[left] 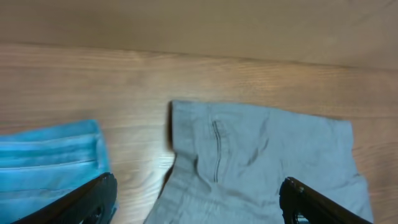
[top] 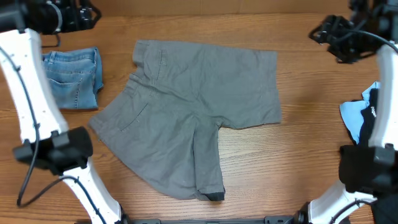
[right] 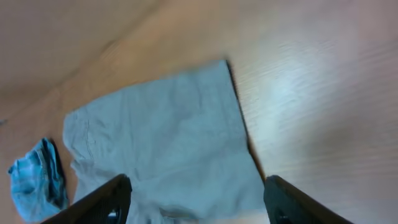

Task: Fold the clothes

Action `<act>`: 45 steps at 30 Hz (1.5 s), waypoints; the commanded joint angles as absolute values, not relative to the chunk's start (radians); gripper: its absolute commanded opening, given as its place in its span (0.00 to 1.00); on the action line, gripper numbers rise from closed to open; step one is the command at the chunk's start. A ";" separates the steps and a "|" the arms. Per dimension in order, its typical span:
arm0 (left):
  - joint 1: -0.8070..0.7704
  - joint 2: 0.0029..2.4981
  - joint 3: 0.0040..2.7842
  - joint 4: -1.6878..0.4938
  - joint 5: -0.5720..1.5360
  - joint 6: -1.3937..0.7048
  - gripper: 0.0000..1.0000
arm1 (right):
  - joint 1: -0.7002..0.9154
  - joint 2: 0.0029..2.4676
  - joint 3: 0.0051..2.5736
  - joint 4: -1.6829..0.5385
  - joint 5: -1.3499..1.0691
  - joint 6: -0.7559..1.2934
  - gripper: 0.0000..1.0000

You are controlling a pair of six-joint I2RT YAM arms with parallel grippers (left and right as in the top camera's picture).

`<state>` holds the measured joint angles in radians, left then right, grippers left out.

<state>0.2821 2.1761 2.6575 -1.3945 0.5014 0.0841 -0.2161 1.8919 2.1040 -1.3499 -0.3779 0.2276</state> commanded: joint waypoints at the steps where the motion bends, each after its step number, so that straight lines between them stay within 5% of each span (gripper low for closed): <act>1: 0.287 2.016 2.693 -1.483 0.478 0.171 0.86 | -0.232 1.835 2.128 -1.486 -0.386 0.165 0.72; 4: 0.287 1.976 2.693 -1.548 0.464 0.172 0.82 | -0.217 1.840 2.101 -1.565 -0.385 0.155 0.68; 8: 0.273 1.973 2.690 -1.647 0.464 0.173 0.50 | -0.176 1.840 1.972 -1.530 -0.360 0.156 0.59; 11: 0.258 1.994 2.678 -1.690 0.464 0.170 0.24 | -0.152 1.841 1.810 -1.442 -0.362 0.157 0.39; 13: 0.244 1.998 2.642 -1.689 0.472 0.169 0.20 | -0.135 1.841 1.690 -1.357 -0.385 0.156 0.26; 18: 0.186 2.005 2.558 -1.678 0.472 0.204 0.17 | -0.082 1.841 1.417 -1.108 -0.454 0.198 0.12; 31: 0.064 2.008 2.471 -1.631 0.418 0.210 0.22 | -0.038 1.856 0.893 -0.340 -0.178 0.633 0.11; 38: 0.026 2.008 2.471 -1.629 0.418 0.210 0.36 | -0.041 1.959 0.946 -0.046 -0.157 0.710 0.10; 42: -0.002 2.009 2.470 -1.621 0.384 0.210 0.50 | -0.043 1.952 1.085 -0.081 -0.192 0.622 0.08; 45: -0.018 2.009 2.465 -1.623 0.333 0.210 0.50 | -0.059 1.917 1.213 -0.207 -0.311 0.511 0.20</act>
